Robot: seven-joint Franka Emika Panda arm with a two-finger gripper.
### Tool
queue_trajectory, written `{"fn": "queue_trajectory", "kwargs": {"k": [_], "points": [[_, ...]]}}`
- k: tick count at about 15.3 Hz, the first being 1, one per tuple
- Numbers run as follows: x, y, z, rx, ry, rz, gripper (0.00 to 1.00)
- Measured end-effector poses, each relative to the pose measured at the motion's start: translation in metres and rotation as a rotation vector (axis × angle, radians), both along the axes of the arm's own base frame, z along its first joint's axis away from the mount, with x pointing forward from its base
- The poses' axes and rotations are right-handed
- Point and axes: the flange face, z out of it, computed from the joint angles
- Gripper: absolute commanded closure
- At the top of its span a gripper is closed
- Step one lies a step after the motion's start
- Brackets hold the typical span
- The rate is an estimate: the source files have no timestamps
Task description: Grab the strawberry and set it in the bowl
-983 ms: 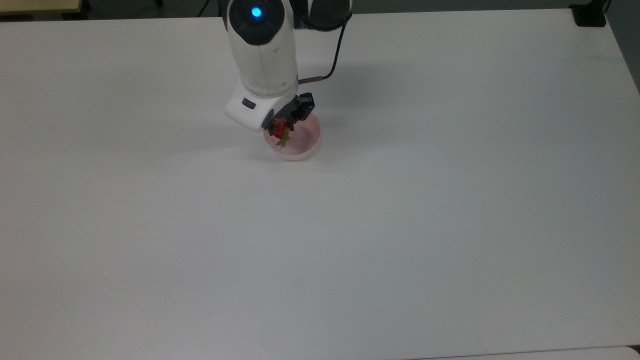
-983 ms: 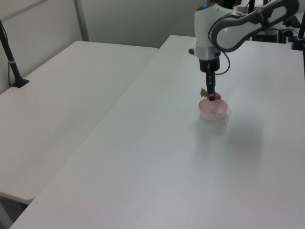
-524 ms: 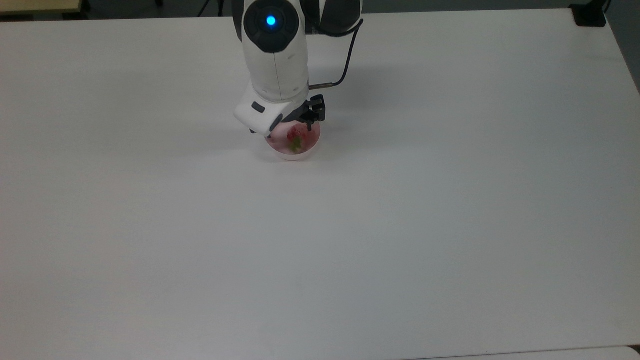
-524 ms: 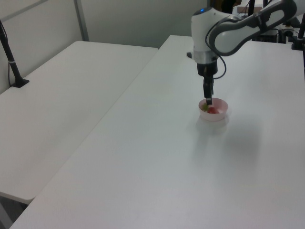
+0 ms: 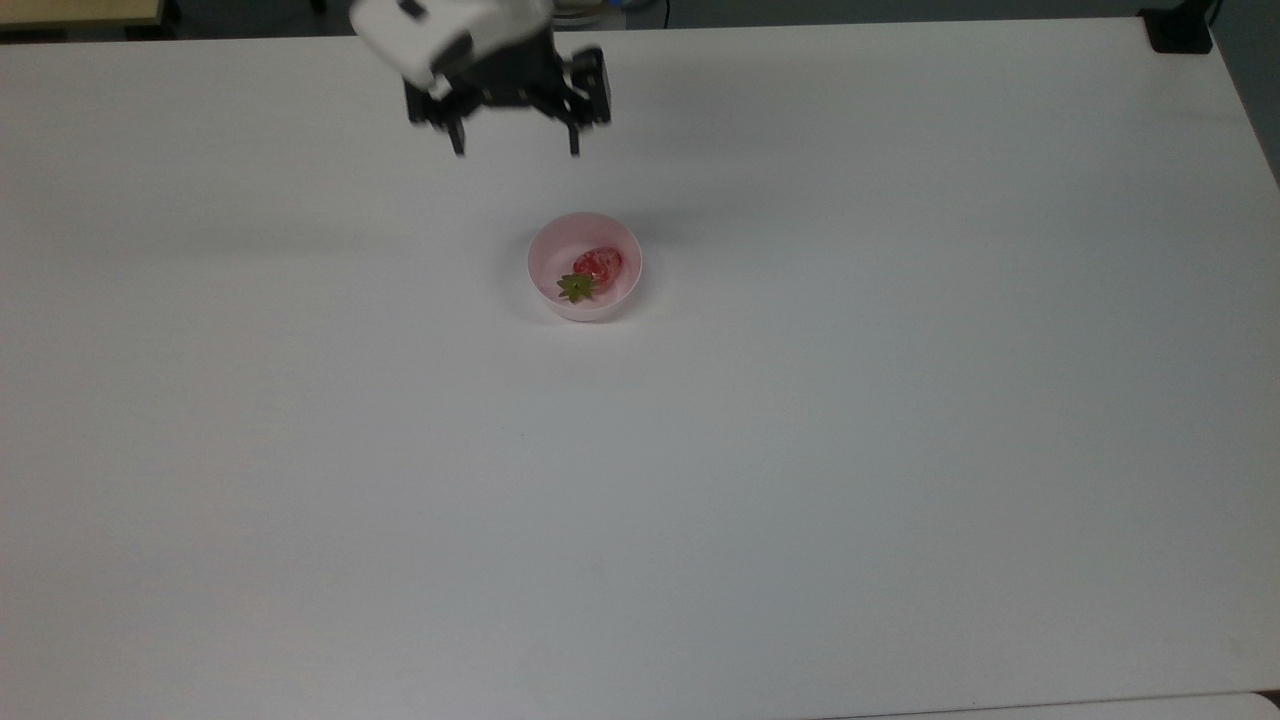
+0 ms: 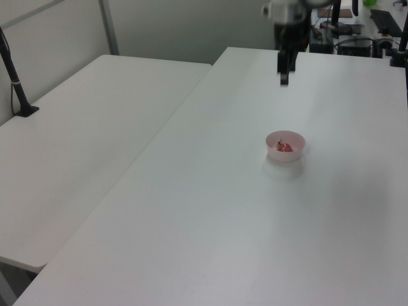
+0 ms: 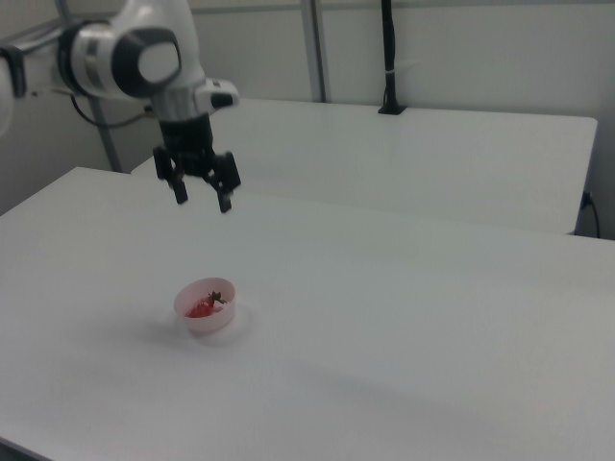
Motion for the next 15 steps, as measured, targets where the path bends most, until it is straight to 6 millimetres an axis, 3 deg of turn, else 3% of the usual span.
{"fn": "queue_trajectory", "kwargs": {"k": [3, 6, 11, 15], "points": [[-0.018, -0.012, 0.042, -0.008, -0.051, -0.082, 0.0], [-0.027, -0.028, 0.061, -0.011, -0.085, -0.168, 0.0], [-0.031, -0.055, 0.068, -0.012, -0.105, -0.217, 0.0], [-0.031, -0.055, 0.069, -0.012, -0.107, -0.218, 0.0]]}}
